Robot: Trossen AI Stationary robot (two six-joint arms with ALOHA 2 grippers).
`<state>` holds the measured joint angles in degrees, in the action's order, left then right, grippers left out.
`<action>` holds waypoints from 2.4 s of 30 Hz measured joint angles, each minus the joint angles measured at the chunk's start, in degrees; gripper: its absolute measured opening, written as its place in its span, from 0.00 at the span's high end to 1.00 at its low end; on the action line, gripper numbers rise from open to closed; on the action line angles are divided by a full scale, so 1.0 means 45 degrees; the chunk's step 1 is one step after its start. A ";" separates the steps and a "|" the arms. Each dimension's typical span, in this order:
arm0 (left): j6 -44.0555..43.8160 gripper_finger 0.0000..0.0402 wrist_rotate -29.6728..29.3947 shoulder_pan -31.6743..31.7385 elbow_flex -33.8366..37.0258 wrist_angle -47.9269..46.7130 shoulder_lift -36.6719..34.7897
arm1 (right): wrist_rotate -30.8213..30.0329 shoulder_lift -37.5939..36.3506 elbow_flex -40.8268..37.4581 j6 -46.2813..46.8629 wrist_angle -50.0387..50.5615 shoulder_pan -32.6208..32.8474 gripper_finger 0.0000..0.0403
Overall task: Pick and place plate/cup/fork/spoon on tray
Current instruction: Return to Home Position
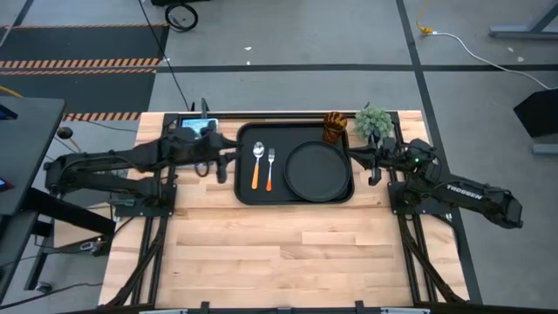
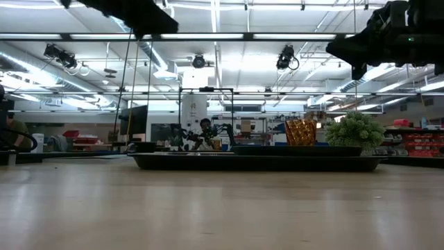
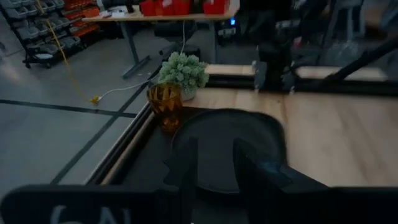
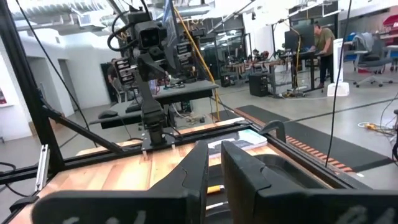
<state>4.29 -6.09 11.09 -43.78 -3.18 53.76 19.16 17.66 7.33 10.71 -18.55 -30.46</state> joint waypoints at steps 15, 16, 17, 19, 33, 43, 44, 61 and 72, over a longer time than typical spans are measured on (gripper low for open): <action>-0.2801 0.73 0.0787 -0.0019 0.4223 0.1851 -0.6690 | 0.0087 -0.0628 -0.0586 0.0751 0.0127 -0.0005 0.88; -0.2905 0.73 0.0793 -0.0019 0.4418 0.1853 -0.7065 | 0.0087 -0.0628 -0.0659 0.1029 0.0138 -0.0005 0.88; -0.3046 0.73 0.0833 -0.0019 0.4633 0.1860 -0.7439 | 0.0087 -0.0628 -0.0730 0.1241 0.0147 -0.0005 0.88; -0.3221 0.73 0.1013 -0.0029 0.5085 0.1858 -0.8113 | 0.0085 -0.0628 -0.0889 0.1388 0.0131 0.0005 0.88; -0.4141 0.73 0.1084 -0.1605 0.7482 0.1996 -1.0902 | -0.2339 -0.0599 -0.1543 0.1535 -0.1631 0.0024 0.88; -0.2398 0.73 0.0498 -0.2518 0.8311 0.2213 -1.1949 | -0.2341 -0.0599 -0.1543 -0.1479 -0.1626 0.0024 0.88; -0.2238 0.73 0.0601 -0.2571 0.8314 0.2264 -1.1950 | -0.2341 -0.0599 -0.1543 -0.1471 -0.1626 0.0024 0.88; -0.4141 0.73 0.0720 -0.2866 0.8279 0.2350 -1.1867 | -0.2341 -0.0599 -0.1543 -0.1290 -0.1626 0.0024 0.88; -0.4145 0.73 0.0720 -0.2866 0.8279 0.2350 -1.1867 | -0.2341 -0.0599 -0.1543 -0.1285 -0.1626 0.0024 0.88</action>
<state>-14.37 -2.85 -1.80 -6.52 7.40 0.36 8.62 14.96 0.38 4.93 -25.87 -30.35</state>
